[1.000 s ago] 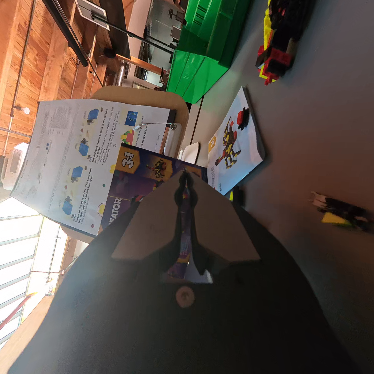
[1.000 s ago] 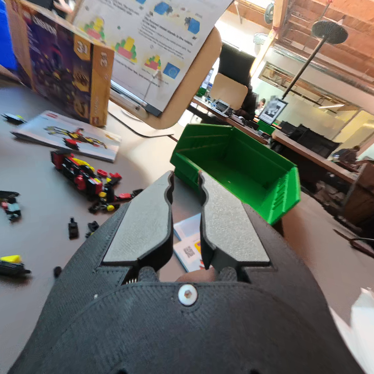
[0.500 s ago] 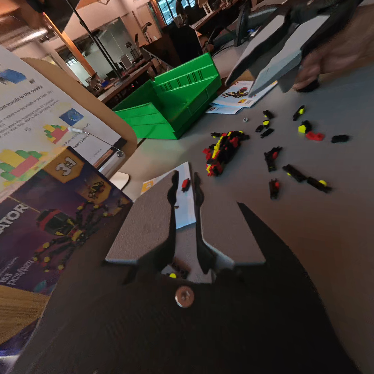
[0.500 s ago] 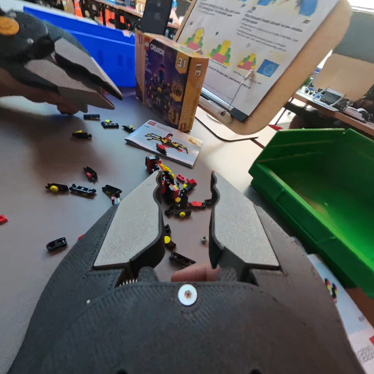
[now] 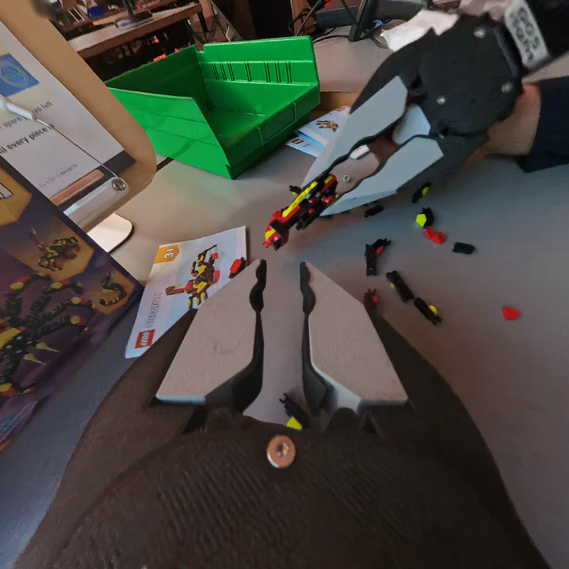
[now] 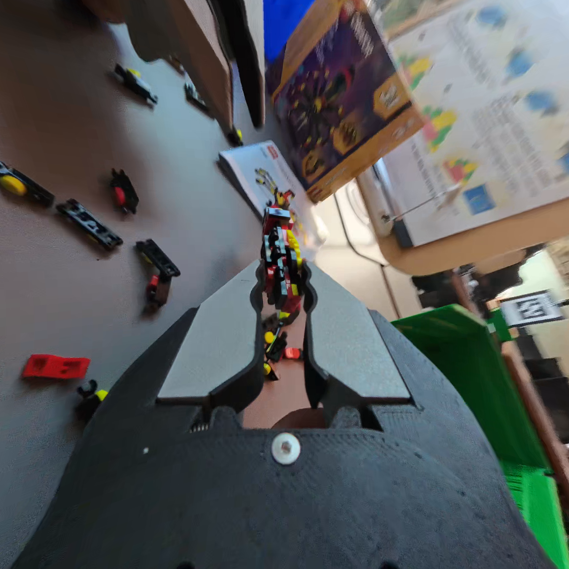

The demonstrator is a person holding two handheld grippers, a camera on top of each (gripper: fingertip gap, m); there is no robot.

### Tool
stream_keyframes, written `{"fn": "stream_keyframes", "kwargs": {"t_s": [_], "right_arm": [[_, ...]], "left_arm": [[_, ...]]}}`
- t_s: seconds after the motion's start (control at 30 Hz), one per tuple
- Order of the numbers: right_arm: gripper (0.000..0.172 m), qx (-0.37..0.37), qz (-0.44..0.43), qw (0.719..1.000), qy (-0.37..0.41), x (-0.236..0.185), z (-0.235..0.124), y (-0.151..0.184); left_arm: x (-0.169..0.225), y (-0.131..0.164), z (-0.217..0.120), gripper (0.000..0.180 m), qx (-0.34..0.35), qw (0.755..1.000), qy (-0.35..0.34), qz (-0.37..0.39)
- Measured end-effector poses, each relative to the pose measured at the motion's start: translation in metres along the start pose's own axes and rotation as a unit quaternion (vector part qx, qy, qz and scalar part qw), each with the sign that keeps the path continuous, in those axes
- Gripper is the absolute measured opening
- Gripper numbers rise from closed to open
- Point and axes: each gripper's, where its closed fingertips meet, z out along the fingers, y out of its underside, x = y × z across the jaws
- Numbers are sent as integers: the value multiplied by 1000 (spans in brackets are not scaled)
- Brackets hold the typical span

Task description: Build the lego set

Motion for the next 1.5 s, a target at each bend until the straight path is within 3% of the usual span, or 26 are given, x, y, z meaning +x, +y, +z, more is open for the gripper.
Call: {"fn": "stream_keyframes", "kwargs": {"t_s": [0.1,0.2,0.33,0.63,0.7,0.87,1.1,1.17,1.23,1.37,1.5], "right_arm": [[20,36,-62,995,63,4,-10,-25],[19,51,-118,986,111,7,-18,-44],[19,100,-141,976,134,0,-30,-72],[19,150,-162,965,142,-14,-38,-99],[19,158,-159,964,143,-14,-39,-101],[19,141,-173,963,150,-14,-32,-91],[22,116,-171,965,165,-13,-26,-91],[22,98,-127,974,159,-8,-23,-88],[22,101,-118,977,144,-9,-21,-88],[22,92,-124,981,118,-13,-19,-79],[22,102,-99,987,73,-22,-19,-77]], "left_arm": [[2,-18,-2,21,58,995,22,-75],[4,-27,-7,22,97,990,45,-91],[16,-30,-9,40,101,981,103,-131],[39,-52,-30,39,162,931,247,-216],[36,-51,-30,28,162,931,243,-217],[33,-41,-22,27,130,953,205,-182],[39,-42,-18,26,128,952,199,-193],[35,-45,-16,27,141,955,177,-191],[34,-43,-17,27,127,967,162,-151],[22,-27,-18,41,82,995,51,40],[23,-12,-11,46,29,975,-29,220]]}}
